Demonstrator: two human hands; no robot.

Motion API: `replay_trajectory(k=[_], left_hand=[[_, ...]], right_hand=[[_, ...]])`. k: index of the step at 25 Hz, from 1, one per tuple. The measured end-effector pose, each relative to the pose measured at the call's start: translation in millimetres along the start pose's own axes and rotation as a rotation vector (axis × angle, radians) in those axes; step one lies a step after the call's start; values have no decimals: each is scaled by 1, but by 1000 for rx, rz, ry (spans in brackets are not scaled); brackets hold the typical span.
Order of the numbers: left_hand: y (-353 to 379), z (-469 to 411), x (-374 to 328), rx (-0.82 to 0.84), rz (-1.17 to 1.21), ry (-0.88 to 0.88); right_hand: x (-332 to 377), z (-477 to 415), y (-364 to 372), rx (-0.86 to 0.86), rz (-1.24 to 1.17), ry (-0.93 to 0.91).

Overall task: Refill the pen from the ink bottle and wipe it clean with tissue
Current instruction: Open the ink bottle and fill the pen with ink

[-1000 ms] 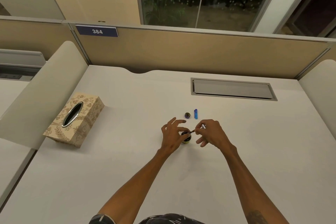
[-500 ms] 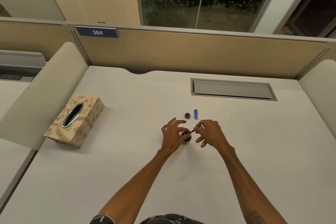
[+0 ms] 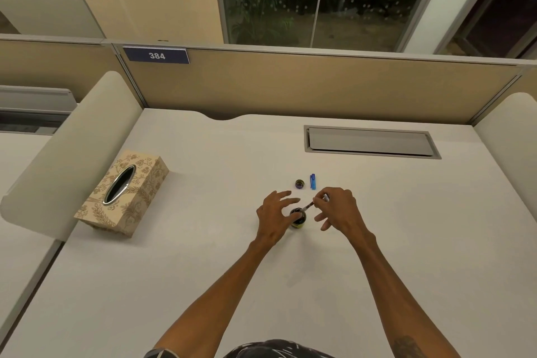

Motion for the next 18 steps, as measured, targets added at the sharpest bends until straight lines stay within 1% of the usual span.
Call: replay_trajectory(k=[2,5,7,11,18], left_hand=[[-4,3,9,-48,123,-42],[-12,11,18,-121,372,-141],[-15,17,20,-142,469,-198],[-18,23,24,-151,543,-260],[-13,33,24,-133,564,-296]], right_hand=[[2,4,-3,-15,-1,-22],[4,11,-8,-36,-7,-59],[2,13,-10,-50,-18,-63],[-6,17,-14,-73,-82,-72],[-19,24,-16,-127,-212,-65]])
Point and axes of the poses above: each hand's wrist, its own z-axis away from the middle knuckle, its own y-axis out of the palm, x = y × z, the point moved 8 cm from there along -z, towards the middle knuckle, and after that the axes turned 4 degrees about x, right-handed, at the moved point
